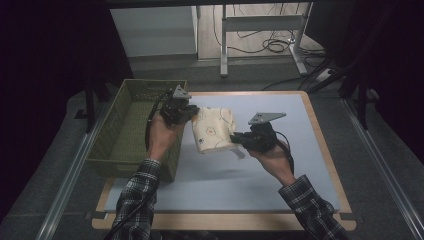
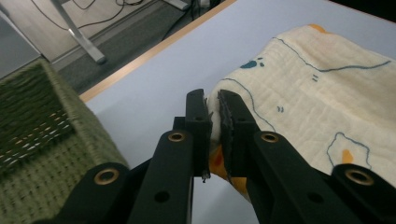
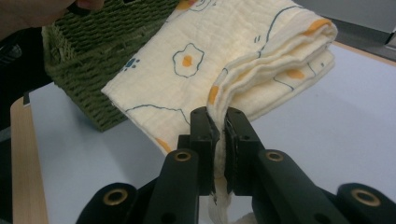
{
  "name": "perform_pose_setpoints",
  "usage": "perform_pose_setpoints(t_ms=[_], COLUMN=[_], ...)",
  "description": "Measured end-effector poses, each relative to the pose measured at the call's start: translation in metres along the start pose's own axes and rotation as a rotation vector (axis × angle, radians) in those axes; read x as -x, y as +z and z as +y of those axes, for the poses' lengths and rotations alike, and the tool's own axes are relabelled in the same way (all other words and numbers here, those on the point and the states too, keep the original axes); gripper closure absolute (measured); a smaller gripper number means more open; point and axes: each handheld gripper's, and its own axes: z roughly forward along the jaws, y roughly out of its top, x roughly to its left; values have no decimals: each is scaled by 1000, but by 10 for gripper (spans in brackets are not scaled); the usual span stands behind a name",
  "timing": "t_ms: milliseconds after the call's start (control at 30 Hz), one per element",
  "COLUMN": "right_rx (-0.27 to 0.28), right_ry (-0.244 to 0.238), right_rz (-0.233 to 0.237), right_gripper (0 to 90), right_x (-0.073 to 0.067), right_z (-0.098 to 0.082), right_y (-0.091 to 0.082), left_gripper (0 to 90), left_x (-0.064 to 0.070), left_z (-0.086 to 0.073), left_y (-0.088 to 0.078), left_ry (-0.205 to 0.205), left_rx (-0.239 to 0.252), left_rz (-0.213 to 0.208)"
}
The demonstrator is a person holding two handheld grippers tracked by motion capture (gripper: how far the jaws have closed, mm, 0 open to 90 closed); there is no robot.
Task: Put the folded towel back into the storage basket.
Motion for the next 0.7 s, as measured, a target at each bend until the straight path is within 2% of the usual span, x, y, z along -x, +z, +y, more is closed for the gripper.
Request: perform_pose_setpoints(t_ms=[167,200,333,500,700], right_rx=[3,8,12,17,26], right_ry=[7,15,28,28,14], right_rz=[13,35,58,64,74], right_gripper=[830,830,830,830,830], right_x=[-3,-4,-6,-9,-20], right_z=[12,17,25,32,46], right_y=[9,13,23,31,44], left_gripper=[828,830,833,835,836], left_x=[-11,-16,-25,-33,-46], left_z=[0,0,-1,-3,-2], left_y=[-8,-12,-21,-29,-41], left_ry=[-4,-5,-16,-20,-35], left_rx=[-2,-2,3,1,11], left_rz=[22,31,46,63,97])
